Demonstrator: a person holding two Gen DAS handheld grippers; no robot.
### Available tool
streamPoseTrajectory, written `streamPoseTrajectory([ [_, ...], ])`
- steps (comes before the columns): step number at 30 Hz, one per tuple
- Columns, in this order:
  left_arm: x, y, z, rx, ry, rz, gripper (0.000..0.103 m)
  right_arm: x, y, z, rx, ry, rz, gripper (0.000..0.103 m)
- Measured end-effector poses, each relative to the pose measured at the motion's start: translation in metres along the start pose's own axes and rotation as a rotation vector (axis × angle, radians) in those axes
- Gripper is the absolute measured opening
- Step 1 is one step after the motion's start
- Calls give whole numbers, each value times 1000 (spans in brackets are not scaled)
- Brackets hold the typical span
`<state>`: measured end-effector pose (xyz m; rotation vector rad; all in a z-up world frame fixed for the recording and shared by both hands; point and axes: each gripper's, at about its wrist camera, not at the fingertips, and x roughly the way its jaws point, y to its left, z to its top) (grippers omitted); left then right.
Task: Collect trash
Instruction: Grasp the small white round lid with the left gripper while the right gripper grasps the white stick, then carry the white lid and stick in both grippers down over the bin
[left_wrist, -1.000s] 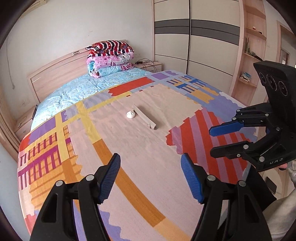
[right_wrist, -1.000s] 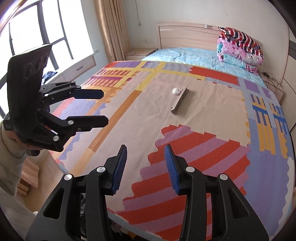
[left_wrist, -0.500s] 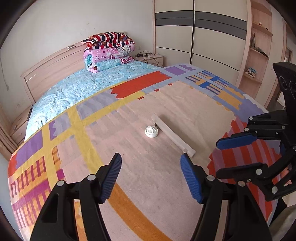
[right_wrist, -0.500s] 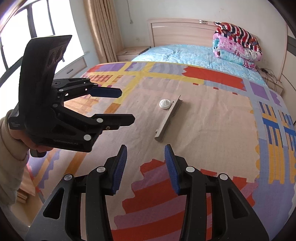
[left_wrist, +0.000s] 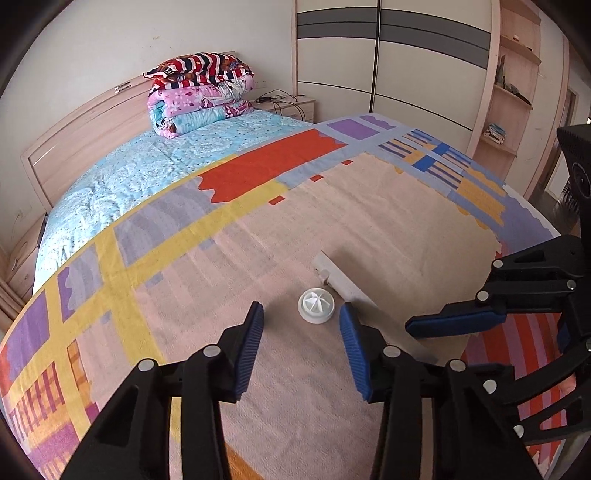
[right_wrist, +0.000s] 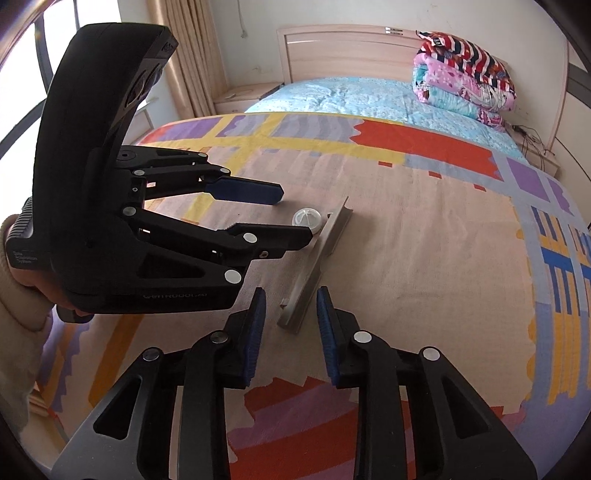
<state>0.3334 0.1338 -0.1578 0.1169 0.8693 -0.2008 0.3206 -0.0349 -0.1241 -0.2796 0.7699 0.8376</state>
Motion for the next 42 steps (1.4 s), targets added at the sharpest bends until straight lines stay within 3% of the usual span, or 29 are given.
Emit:
streamPoseTrajectory([
  [2,2,1,3,-4,-1,7,37,0,0,0,-2,-2,-14,18],
  [4,4,2,6,-7,2,17,31,0,0,0,-10,-4,-22,16],
  [5,5,1,7,-4,4,17,21,0,-1,0,-10,-6,-22,16],
  [6,5,1,8,-4,7,12,20,-1,-2,0,-8,-7,-20,16],
  [13,-7,-4,5,-6,2,-3,20,-5,-4,-1,5,-5,-19,12],
  [24,-60,-32,-8,7,-50,26,20,-32,0,-7,-6,-37,-42,12],
  [42,-170,-111,-46,39,-151,51,20,-146,25,-45,-44,-175,-35,12],
])
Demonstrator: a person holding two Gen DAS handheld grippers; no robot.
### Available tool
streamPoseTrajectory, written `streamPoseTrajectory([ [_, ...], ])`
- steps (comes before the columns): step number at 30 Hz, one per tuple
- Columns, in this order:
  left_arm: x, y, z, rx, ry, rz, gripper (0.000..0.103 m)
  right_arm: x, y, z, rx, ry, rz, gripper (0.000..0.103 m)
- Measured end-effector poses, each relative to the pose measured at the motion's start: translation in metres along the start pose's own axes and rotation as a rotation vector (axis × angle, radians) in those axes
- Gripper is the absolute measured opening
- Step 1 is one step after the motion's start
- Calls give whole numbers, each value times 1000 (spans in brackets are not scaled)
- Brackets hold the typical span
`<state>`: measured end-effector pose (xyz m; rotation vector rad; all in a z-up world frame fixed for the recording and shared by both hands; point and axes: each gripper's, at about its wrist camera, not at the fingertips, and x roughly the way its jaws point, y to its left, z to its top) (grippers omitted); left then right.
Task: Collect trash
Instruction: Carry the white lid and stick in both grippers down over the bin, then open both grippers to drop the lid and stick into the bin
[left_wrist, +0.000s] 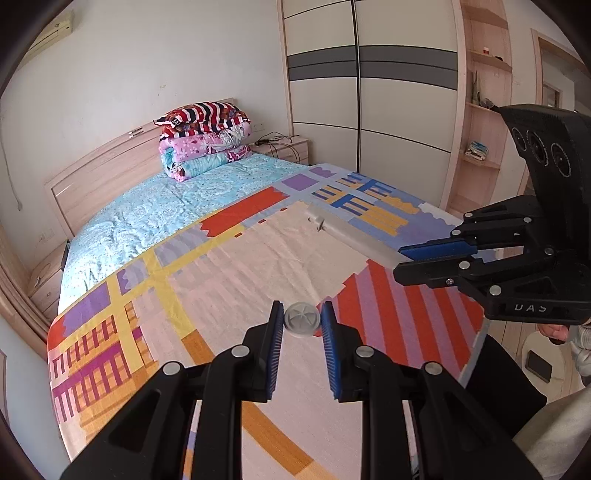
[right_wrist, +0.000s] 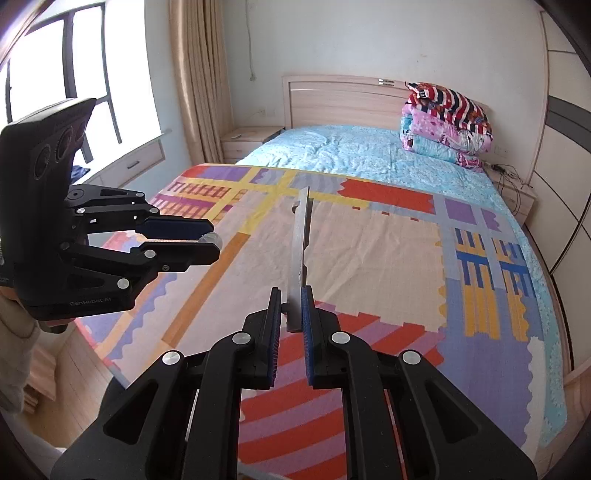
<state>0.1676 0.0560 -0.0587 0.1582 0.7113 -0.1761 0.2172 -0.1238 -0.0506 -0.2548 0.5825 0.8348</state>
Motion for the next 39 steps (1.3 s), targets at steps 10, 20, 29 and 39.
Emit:
streamPoseTrajectory([
  [10,-41,-38,-27,-34,-35,-3,20,-51,29,-43,-26,-18,52,12],
  [20,-60,-81,-71,-78,-14,-46,20,-66,44,-93,-51,51,133,12],
  [29,-42,-106,-131,-180,95,-106,20,-41,52,-148,-31,200,212,12],
  [39,-13,-111,-196,-309,236,-133,20,-5,58,-199,-2,331,264,7],
])
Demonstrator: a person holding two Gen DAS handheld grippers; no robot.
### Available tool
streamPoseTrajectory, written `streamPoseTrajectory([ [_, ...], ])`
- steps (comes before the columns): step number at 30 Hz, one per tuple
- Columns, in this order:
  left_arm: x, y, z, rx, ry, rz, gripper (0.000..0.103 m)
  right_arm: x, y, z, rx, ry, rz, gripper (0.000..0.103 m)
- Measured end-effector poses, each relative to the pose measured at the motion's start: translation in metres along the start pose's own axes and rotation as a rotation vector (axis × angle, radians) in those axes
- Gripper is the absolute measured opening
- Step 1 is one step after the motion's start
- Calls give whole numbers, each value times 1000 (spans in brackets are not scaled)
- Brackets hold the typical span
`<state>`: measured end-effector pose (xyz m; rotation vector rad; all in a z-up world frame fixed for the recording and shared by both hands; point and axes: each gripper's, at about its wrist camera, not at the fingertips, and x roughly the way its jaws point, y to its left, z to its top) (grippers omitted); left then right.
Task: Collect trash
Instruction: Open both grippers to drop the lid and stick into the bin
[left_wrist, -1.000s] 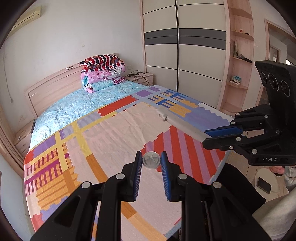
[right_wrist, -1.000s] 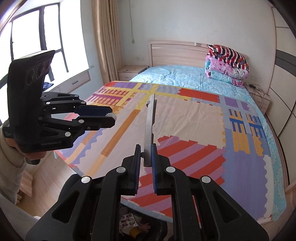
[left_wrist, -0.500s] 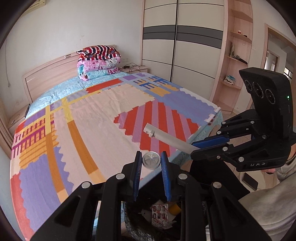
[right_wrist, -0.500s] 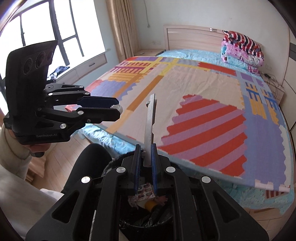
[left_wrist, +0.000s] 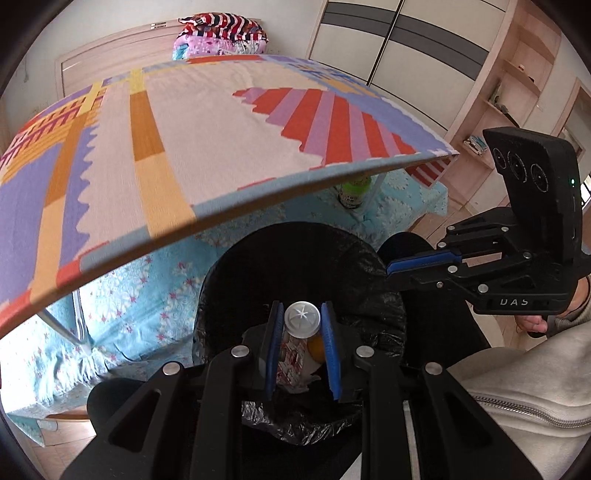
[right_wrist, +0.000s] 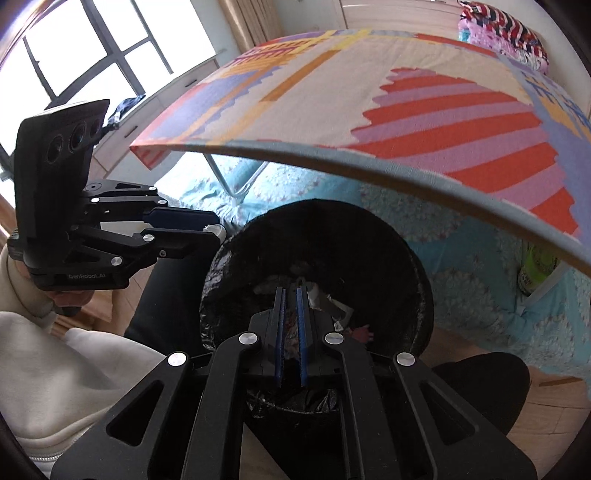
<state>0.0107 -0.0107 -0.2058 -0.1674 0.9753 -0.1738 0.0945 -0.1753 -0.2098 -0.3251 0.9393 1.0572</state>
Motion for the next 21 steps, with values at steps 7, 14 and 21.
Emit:
streamPoseTrajectory([
  [7,12,2,-2,0,25,12,20,12,-1,-5,23,26,3,7],
  [14,14,-3,2,4,40,5,23,6,-3,-3,36,20,-7,9],
  [21,0,-9,5,-2,11,-10,27,-4,-2,1,34,9,-30,17],
])
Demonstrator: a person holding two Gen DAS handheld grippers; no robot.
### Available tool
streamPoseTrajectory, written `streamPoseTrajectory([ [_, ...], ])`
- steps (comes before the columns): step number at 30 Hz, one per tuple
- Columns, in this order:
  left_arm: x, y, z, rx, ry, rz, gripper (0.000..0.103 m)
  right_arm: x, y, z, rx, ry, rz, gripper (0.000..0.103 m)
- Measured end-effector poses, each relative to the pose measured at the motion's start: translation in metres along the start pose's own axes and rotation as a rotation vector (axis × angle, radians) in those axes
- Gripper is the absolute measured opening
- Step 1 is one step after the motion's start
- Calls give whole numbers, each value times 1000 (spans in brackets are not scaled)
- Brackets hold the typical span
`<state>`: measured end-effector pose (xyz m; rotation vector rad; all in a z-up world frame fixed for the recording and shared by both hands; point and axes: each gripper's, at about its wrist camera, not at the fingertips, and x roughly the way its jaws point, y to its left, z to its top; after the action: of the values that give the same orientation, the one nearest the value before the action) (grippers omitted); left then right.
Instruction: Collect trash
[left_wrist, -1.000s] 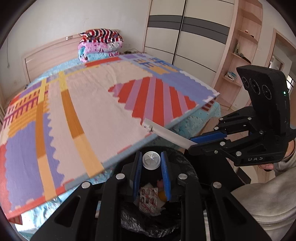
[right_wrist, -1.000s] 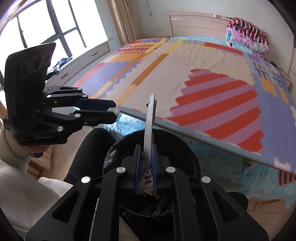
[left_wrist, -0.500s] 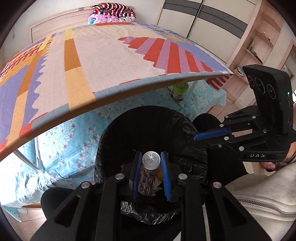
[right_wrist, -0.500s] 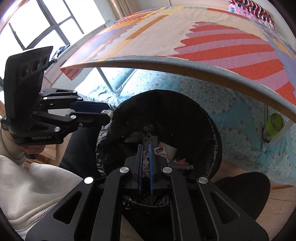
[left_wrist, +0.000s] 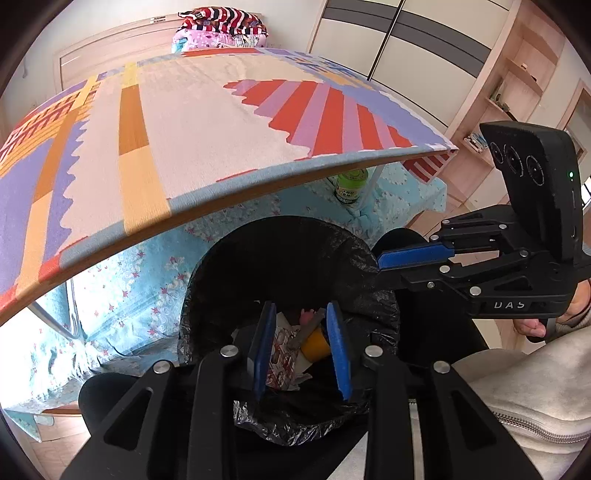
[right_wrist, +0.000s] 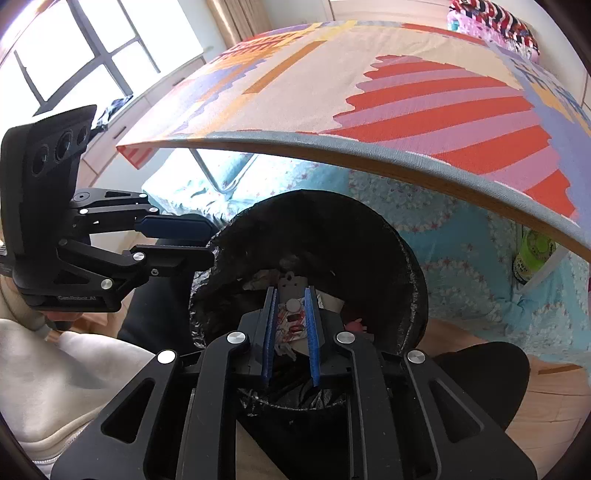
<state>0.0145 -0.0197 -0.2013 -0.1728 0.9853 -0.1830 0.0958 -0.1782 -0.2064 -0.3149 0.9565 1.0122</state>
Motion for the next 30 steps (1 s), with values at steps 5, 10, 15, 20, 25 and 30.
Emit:
streamPoseTrajectory([
  [5,-17,-10,5,6,-46,14,57,-17,4,4,-14,-20,-14,32],
  [10,-37,-21,9,25,-76,11,63,-35,11,5,-35,-24,-23,50],
  [15,-55,-28,10,32,-100,-3,76,-46,18,5,-48,-20,-18,61],
  [20,-62,-30,8,29,-103,-16,85,-52,20,4,-40,-5,-38,81],
  [25,-63,-32,7,27,-92,4,92,-55,22,1,-36,21,-25,81],
  [30,-65,-33,5,31,-77,16,94,-60,28,-1,-45,31,-25,81],
])
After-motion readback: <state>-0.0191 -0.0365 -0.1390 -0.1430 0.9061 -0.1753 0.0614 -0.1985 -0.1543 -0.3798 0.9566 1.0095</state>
